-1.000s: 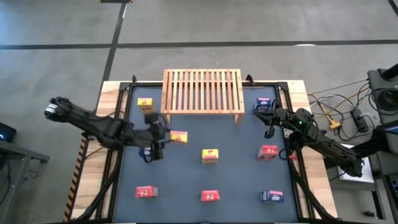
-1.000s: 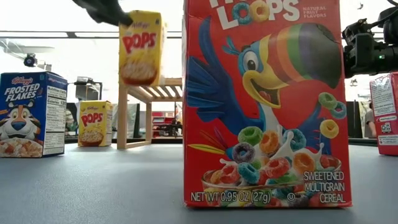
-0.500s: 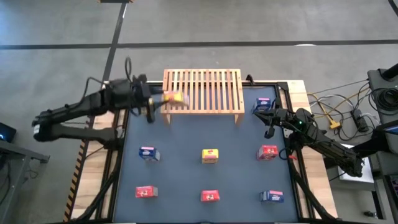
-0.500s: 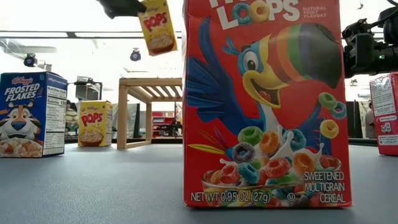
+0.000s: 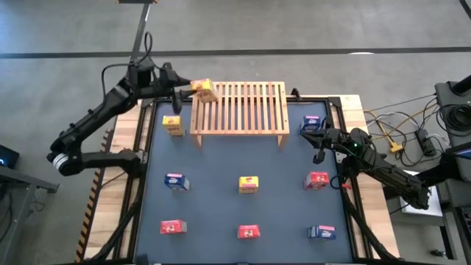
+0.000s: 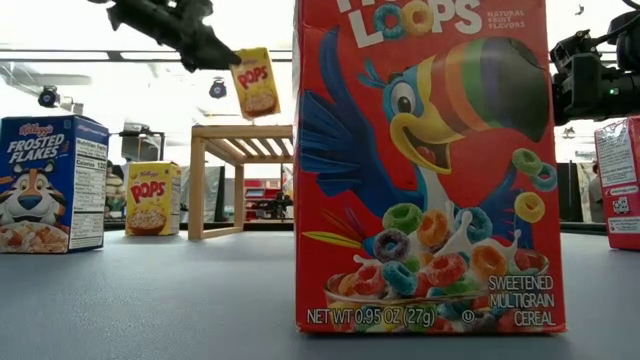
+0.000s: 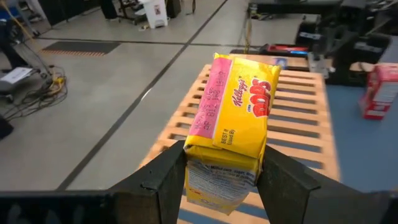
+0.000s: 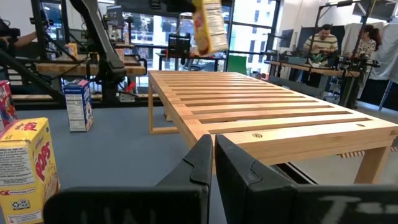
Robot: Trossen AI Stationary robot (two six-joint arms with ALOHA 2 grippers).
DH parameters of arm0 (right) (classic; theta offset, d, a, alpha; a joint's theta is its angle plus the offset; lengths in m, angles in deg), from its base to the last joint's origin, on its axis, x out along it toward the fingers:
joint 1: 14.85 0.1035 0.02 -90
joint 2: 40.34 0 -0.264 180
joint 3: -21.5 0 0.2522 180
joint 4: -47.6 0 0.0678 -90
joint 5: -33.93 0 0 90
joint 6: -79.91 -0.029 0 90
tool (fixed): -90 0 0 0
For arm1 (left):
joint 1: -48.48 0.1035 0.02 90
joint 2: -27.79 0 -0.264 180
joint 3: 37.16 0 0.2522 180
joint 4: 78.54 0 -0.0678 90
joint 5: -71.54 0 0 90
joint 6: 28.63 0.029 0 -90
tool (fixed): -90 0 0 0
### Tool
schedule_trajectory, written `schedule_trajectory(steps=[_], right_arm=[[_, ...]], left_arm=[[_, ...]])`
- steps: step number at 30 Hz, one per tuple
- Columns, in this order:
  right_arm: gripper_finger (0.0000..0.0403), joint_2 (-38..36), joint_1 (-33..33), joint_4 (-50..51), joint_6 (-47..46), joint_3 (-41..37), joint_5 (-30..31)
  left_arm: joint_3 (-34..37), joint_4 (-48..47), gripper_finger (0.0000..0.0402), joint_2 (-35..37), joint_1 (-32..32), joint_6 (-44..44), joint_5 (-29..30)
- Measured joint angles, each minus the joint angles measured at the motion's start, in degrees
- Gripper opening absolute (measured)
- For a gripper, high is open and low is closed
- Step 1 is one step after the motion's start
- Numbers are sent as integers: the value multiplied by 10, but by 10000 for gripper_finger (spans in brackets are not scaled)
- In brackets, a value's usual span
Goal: Stack cereal on shelf
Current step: Put the bottom left yellow cereal box on the shelf
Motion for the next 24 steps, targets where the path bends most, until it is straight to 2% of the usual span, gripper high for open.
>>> schedule_trajectory(steps=[5, 13, 18, 24], right_arm=[[9, 0, 0, 0, 0, 0, 0], [9, 0, 0, 0, 0, 0, 0], [9, 0, 0, 0, 0, 0, 0], [9, 0, 0, 0, 0, 0, 0]], left_arm=[[-57, -40, 159, -64, 20, 40, -10], [-160, -178, 159, -159, 26, 121, -13], [-206, -225, 159, -182, 49, 135, -14], [-208, -212, 159, -184, 77, 123, -56]])
